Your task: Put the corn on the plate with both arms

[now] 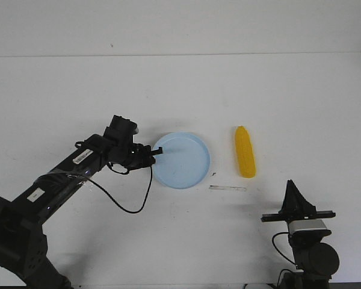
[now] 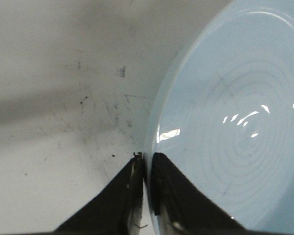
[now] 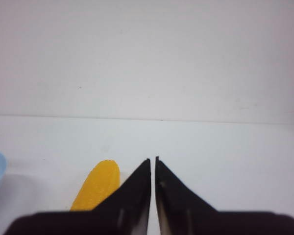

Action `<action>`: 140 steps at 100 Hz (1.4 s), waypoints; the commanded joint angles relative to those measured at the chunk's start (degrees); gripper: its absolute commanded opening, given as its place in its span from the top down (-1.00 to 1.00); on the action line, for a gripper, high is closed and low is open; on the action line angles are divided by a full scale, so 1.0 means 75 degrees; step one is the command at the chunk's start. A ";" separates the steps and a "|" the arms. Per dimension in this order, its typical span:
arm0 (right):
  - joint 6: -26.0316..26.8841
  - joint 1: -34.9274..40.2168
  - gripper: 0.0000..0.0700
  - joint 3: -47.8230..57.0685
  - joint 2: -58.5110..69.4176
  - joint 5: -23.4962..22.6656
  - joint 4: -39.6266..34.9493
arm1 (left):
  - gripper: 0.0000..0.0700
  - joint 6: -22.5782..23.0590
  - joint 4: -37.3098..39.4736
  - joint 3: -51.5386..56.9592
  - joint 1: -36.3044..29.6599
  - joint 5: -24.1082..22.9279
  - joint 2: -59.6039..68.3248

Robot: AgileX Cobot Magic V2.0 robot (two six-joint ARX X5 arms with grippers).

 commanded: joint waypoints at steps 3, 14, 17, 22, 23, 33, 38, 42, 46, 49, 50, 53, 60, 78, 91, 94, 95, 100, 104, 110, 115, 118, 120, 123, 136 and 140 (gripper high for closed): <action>0.0044 0.0006 0.96 -0.0009 0.0012 0.0012 0.0073 | 1.00 -0.0111 0.0012 0.0061 -0.0023 0.0015 0.0230; 0.0044 0.0006 0.96 -0.0009 0.0009 0.0012 0.0073 | 1.00 -0.0105 -0.0064 0.0058 -0.0015 0.0015 0.0350; 0.0044 0.0006 0.96 -0.0009 0.0012 0.0012 0.0073 | 1.00 -0.0108 -0.0073 0.0058 -0.0012 0.0015 0.0385; 0.0044 0.0006 0.96 -0.0009 0.0009 0.0012 0.0073 | 1.00 -0.0105 -0.0087 0.0058 0.0003 0.0015 0.0425; 0.0044 0.0006 0.96 -0.0009 0.0012 0.0012 0.0073 | 1.00 -0.0105 -0.0087 0.0058 0.0006 0.0015 0.0437; 0.0044 0.0006 0.96 -0.0009 0.0012 0.0012 0.0073 | 1.00 -0.0105 -0.0087 0.0058 0.0015 0.0015 0.0513; 0.0044 0.0006 0.96 -0.0009 0.0012 0.0012 0.0073 | 1.00 -0.0102 -0.0096 0.0058 0.0026 0.0015 0.0536; 0.0044 0.0006 0.96 -0.0009 0.0012 0.0012 0.0073 | 1.00 -0.0102 -0.0096 0.0058 0.0058 0.0015 0.0548; 0.0044 0.0006 0.96 -0.0009 0.0012 0.0012 0.0073 | 1.00 -0.0102 -0.0096 0.0055 0.0082 0.0012 0.0554; 0.0044 0.0006 0.96 -0.0009 0.0012 0.0012 0.0073 | 1.00 -0.0105 -0.0093 0.0055 0.0096 0.0012 0.0568; 0.0044 0.0006 0.96 -0.0009 0.0012 0.0012 0.0073 | 1.00 -0.0102 -0.0093 0.0055 0.0099 0.0012 0.0574; 0.0044 0.0006 0.96 -0.0009 0.0012 0.0012 0.0076 | 1.00 -0.0105 -0.0096 0.0055 0.0111 0.0012 0.0589; 0.0044 0.0006 0.96 -0.0009 0.0012 0.0012 0.0076 | 0.99 -0.0105 -0.0166 0.0055 0.0137 0.0015 0.0606; 0.0044 0.0006 0.96 -0.0009 0.0012 0.0012 0.0073 | 0.57 -0.0099 -0.0213 0.0055 0.0175 0.0015 0.0609; 0.0044 0.0006 0.96 -0.0009 0.0012 0.0012 0.0073 | 0.53 -0.0064 -0.0213 0.0055 0.0187 0.0114 0.0609; 0.0044 0.0006 0.96 -0.0009 0.0012 0.0012 0.0073 | 0.53 -0.0064 -0.0210 0.0055 0.0187 0.0210 0.0609; 0.0044 0.0006 0.96 -0.0009 0.0012 0.0012 0.0073 | 0.53 -0.0064 -0.0213 0.0055 0.0187 0.0245 0.0609; 0.0044 0.0006 0.96 -0.0009 0.0009 0.0012 0.0073 | 0.52 -0.0067 -0.0213 0.0055 0.0187 0.0443 0.0609; 0.0044 0.0006 0.96 -0.0009 0.0012 0.0012 0.0073 | 0.52 -0.0064 -0.0216 0.0058 0.0184 0.0527 0.0603; 0.0044 0.0006 0.96 -0.0009 0.0012 0.0012 0.0073 | 0.52 -0.0058 -0.0227 0.0058 0.0187 0.0589 0.0554; 0.0044 0.0006 0.96 -0.0009 0.0012 0.0012 0.0073 | 0.52 -0.0006 -0.0230 0.0058 0.0187 0.0589 0.0484; 0.0044 0.0006 0.96 -0.0009 0.0012 0.0012 0.0076 | 0.52 0.0067 -0.0224 0.0058 0.0187 0.0586 0.0425; 0.0044 0.0006 0.96 -0.0009 0.0012 0.0012 0.0073 | 0.52 0.0096 -0.0219 0.0058 0.0189 0.0586 0.0399; 0.0044 0.0006 0.96 -0.0009 0.0012 0.0012 0.0076 | 0.52 0.0143 -0.0219 0.0058 0.0201 0.0583 0.0332; 0.0044 0.0006 0.96 -0.0009 0.0012 0.0012 0.0076 | 0.53 0.0347 -0.0204 0.0058 0.0265 0.0495 -0.0035; 0.0044 0.0006 0.96 -0.0009 0.0012 0.0012 0.0076 | 0.53 0.0385 -0.0210 0.0058 0.0280 0.0376 -0.0178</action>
